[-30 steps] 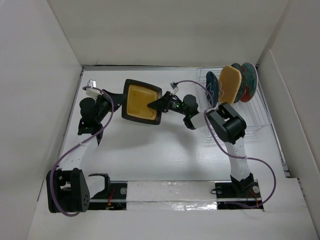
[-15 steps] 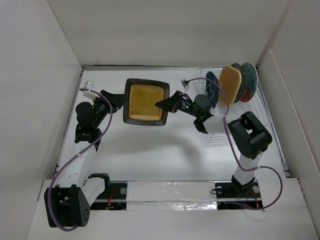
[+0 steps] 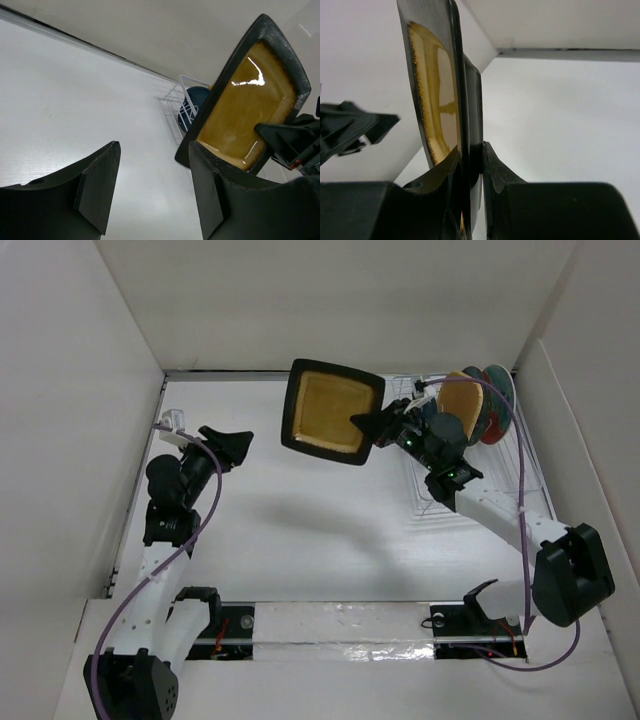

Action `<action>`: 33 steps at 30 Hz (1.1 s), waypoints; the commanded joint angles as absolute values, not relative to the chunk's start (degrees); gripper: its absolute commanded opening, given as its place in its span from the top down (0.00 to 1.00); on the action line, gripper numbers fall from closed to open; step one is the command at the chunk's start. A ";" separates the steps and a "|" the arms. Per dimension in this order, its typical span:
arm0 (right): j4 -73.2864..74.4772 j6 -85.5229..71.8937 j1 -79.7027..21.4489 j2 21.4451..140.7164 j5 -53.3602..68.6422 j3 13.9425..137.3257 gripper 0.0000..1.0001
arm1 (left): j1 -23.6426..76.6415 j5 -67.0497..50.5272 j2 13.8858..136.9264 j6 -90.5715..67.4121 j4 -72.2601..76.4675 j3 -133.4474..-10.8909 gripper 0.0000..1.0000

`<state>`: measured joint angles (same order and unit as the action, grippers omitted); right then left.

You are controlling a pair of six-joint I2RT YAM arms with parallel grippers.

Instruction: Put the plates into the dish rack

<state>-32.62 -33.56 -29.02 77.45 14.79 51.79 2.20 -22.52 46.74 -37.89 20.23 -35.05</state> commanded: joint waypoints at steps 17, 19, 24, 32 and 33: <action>-21.27 -12.58 -15.47 73.12 -23.28 67.22 1.00 | 20.39 -24.08 44.56 -28.48 17.05 -38.32 0.48; -21.27 -10.82 -15.47 74.79 -25.57 68.29 1.00 | 20.91 -24.78 44.82 -28.39 17.49 -37.88 0.48; -22.23 -7.83 -15.47 77.69 -29.18 71.45 1.00 | 22.23 -25.67 45.61 -28.13 17.49 -37.70 0.48; -26.19 -0.62 -17.84 84.71 -33.22 74.35 1.00 | 23.29 -25.84 46.93 -27.86 17.58 -37.62 0.48; -27.06 -0.62 -17.84 85.42 -33.48 74.62 1.00 | 23.29 -26.01 47.11 -27.95 17.75 -37.62 0.48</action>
<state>-12.95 -3.05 -16.67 85.69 -30.28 69.28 22.87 -24.71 46.72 -28.77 15.53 -35.83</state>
